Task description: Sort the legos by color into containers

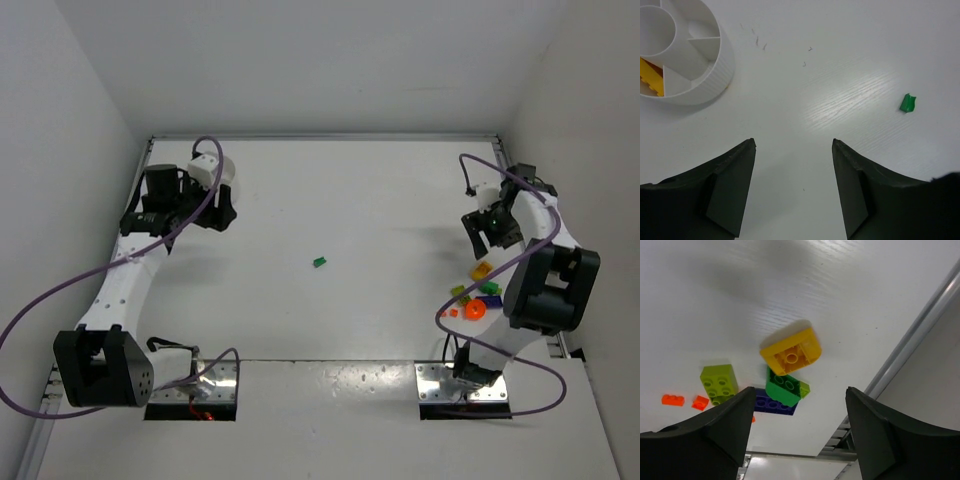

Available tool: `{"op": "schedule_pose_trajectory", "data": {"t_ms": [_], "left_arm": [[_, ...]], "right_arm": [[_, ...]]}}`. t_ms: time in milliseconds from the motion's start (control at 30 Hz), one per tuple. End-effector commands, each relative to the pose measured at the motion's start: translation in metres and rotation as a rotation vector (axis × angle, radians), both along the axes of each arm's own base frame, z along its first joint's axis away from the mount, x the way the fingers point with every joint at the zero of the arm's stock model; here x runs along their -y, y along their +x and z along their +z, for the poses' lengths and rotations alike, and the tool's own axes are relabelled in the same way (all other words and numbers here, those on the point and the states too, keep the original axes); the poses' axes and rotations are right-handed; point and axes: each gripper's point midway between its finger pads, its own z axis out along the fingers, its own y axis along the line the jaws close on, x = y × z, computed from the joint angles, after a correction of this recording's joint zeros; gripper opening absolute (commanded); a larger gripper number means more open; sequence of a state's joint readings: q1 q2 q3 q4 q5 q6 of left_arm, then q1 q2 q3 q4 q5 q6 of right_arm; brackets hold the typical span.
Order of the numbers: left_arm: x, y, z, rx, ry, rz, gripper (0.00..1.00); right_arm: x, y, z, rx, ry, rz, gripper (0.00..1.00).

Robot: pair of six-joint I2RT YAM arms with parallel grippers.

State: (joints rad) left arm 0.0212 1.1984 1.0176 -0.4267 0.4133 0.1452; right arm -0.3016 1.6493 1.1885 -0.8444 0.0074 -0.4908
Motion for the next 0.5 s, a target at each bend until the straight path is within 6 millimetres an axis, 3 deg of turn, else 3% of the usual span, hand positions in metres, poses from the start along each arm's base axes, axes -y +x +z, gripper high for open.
{"op": "schedule_pose_trajectory", "data": {"t_ms": [0,200,300,333,467], "left_arm": [[0.0,0.006,0.016,0.078,-0.013,-0.011,0.68],[0.002,0.009,0.017,0.07,-0.062,0.002,0.68],[0.002,0.011,0.016,0.068,-0.071,0.007,0.68],[-0.001,0.012,0.016,0.068,-0.07,0.016,0.68],[-0.002,0.014,0.018,0.073,-0.073,0.03,0.68]], "right_arm": [[-0.009,0.003,0.004,0.008,0.08,0.094,0.76],[0.008,-0.005,-0.018,-0.125,0.116,-0.023,0.86],[0.006,-0.009,-0.026,-0.144,0.141,-0.132,0.88],[0.002,-0.011,-0.026,-0.145,0.179,-0.179,1.0],[-0.006,-0.01,-0.032,-0.147,0.217,-0.292,1.0]]}}
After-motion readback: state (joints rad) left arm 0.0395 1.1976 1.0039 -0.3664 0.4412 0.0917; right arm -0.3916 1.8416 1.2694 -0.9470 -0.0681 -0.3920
